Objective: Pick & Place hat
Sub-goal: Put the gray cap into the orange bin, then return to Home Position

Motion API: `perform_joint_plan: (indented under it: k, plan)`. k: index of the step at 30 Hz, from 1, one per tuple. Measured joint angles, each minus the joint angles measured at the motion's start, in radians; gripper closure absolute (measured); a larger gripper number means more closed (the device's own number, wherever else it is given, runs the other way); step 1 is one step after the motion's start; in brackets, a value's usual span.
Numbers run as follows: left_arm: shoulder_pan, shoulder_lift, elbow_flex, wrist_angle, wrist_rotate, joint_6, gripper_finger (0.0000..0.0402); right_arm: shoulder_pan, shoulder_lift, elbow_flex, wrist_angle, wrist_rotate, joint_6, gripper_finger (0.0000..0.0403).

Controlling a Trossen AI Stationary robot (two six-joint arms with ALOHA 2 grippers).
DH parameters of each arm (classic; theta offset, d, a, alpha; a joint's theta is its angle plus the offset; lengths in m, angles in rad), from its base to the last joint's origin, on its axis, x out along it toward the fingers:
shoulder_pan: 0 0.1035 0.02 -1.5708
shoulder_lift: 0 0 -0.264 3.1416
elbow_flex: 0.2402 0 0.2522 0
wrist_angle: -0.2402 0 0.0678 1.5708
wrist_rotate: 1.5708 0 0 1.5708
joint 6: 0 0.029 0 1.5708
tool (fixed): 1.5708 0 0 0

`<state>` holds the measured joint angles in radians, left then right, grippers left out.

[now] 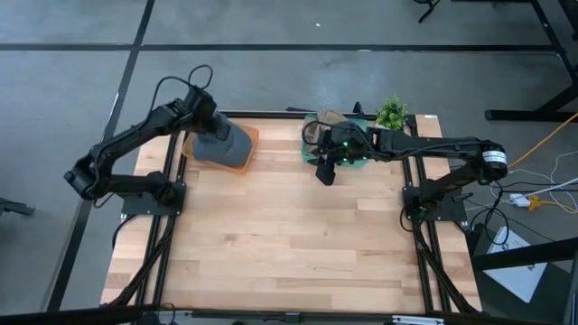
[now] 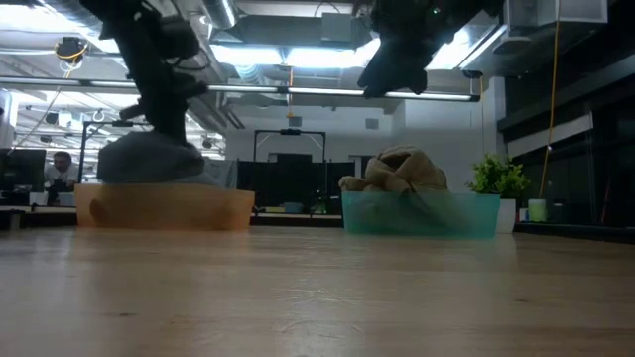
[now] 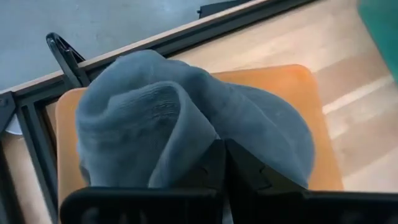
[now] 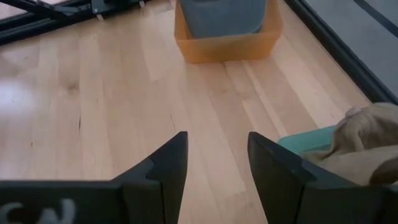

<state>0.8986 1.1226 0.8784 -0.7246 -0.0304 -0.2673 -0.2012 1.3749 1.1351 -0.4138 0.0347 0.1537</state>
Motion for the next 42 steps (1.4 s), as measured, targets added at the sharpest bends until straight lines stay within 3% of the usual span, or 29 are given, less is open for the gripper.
perform_joint_plan:
  k: [9,17,22,29,35,37,40,42]
  plan:
    - [0.081,0.008,-0.071,0.097,0.015,-0.008,0.04,0.0,0.04,0.0,0.001,0.0,0.007,0.0238]
    - [0.141,0.002,-0.13,0.119,0.188,-0.052,0.0398,0.0,0.053,0.0,0.025,-0.002,-0.004,0.0238]
    - [0.143,-0.085,-0.094,0.195,0.257,-0.087,0.0387,0.0,0.05,0.0,0.031,-0.009,-0.006,0.0238]
    - [0.143,-0.238,-0.014,0.218,0.261,-0.09,0.0388,0.0,0.05,0.0,0.04,-0.01,0.073,0.0238]
    - [0.143,-0.36,0.0,0.357,0.261,-0.189,0.039,0.0,0.05,0.0,0.075,-0.015,0.124,0.0238]
    - [0.133,-0.393,0.0,0.401,0.261,-0.198,0.0388,0.0,0.049,0.0,0.088,-0.087,0.137,0.0238]
    - [0.087,-0.435,0.0,0.426,0.261,-0.195,0.0385,-0.001,0.031,0.0,0.085,-0.303,0.08,0.0238]
    - [0.044,-0.458,0.0,0.423,0.261,-0.194,0.0384,0.001,0.002,0.0,0.053,-0.385,0.059,0.0238]
